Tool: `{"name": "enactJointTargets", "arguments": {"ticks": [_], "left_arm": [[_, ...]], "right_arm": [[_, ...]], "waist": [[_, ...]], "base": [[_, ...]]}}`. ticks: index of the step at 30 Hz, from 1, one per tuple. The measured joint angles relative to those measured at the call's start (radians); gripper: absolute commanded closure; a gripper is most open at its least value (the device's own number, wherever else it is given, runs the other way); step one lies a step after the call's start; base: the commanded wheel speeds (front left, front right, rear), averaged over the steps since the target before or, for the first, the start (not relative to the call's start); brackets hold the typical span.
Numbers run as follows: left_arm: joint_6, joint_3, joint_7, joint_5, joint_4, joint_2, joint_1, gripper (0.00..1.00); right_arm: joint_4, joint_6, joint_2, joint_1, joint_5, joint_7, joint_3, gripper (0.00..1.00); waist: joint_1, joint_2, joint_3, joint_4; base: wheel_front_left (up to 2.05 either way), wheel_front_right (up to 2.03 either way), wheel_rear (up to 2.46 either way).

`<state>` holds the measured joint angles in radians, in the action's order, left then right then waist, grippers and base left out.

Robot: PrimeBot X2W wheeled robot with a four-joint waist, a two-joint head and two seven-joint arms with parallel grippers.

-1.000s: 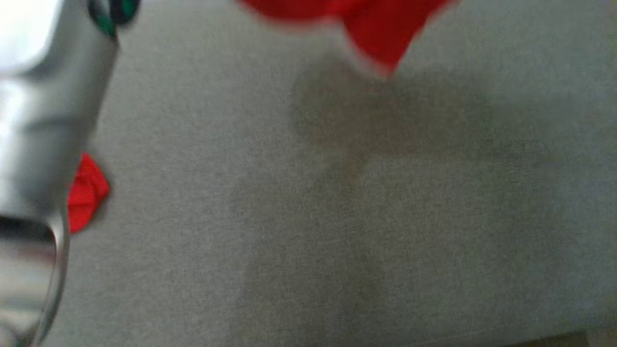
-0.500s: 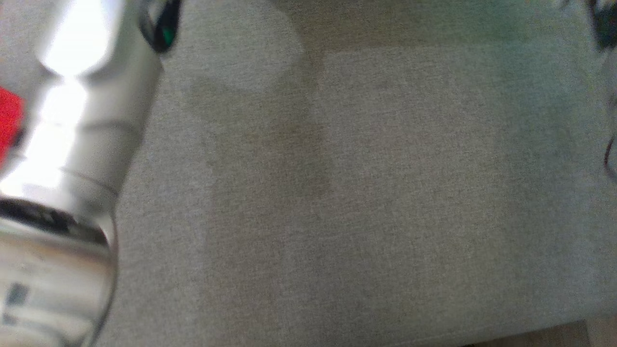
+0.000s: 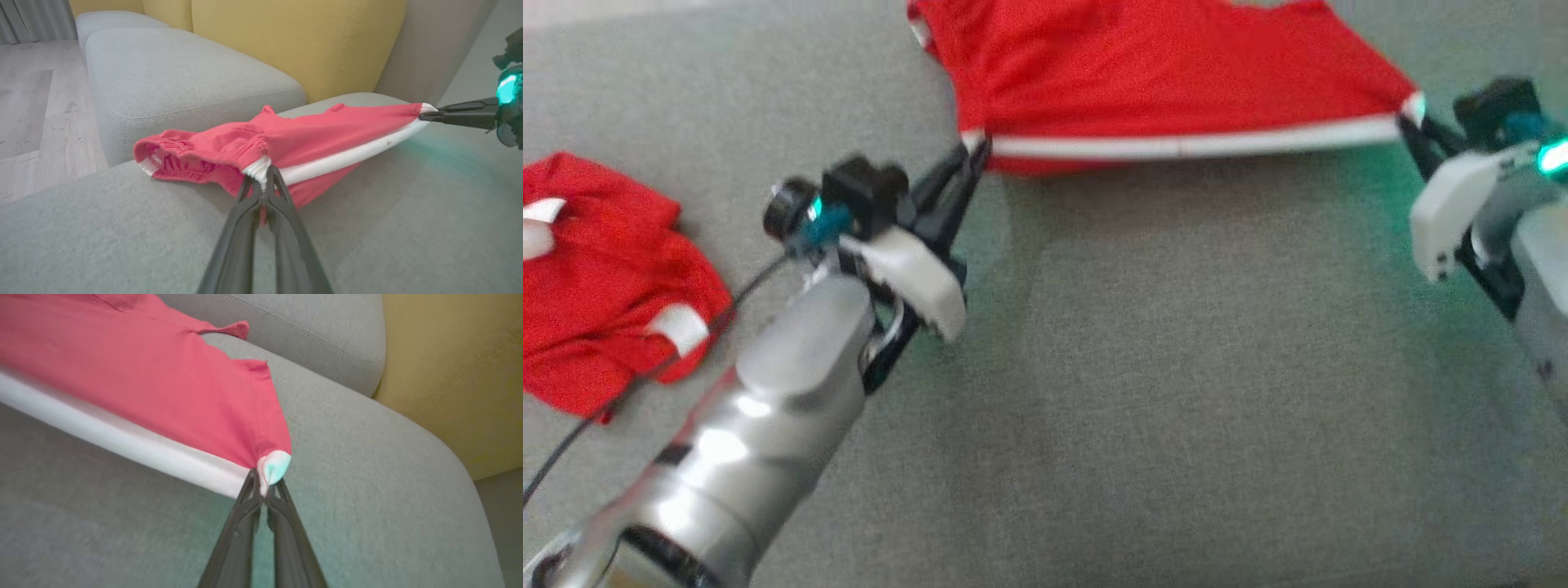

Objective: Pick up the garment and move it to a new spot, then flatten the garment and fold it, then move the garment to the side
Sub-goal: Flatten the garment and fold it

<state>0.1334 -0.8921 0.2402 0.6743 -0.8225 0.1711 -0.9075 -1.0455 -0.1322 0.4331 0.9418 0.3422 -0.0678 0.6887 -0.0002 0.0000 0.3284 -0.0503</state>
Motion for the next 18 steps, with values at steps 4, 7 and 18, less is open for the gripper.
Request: {"name": "enactJointTargets", "arguments": {"ticks": [4,7,18], "left_arm": [[0.0,-0.06,0.0,0.002,0.053,0.04,0.072,1.0],[0.0,-0.074,0.0,0.002,0.089,0.048,0.121,1.0],[-0.074,-0.108,-0.03,0.044,0.321,0.108,0.381,1.0]], "right_arm": [[0.121,-0.001,0.088,-0.083,0.159,0.098,0.12,1.0],[0.218,-0.001,0.164,-0.131,0.265,0.156,0.185,1.0],[0.507,-0.001,0.378,-0.356,0.517,0.263,0.253,1.0]], "waist": [[0.0,0.0,-0.058,0.005],[-0.0001,0.0,-0.105,0.007],[-0.0001,0.0,-0.26,0.011]], "base": [[0.0,0.0,0.0],[0.0,0.0,0.0],[0.0,0.0,0.0]]}}
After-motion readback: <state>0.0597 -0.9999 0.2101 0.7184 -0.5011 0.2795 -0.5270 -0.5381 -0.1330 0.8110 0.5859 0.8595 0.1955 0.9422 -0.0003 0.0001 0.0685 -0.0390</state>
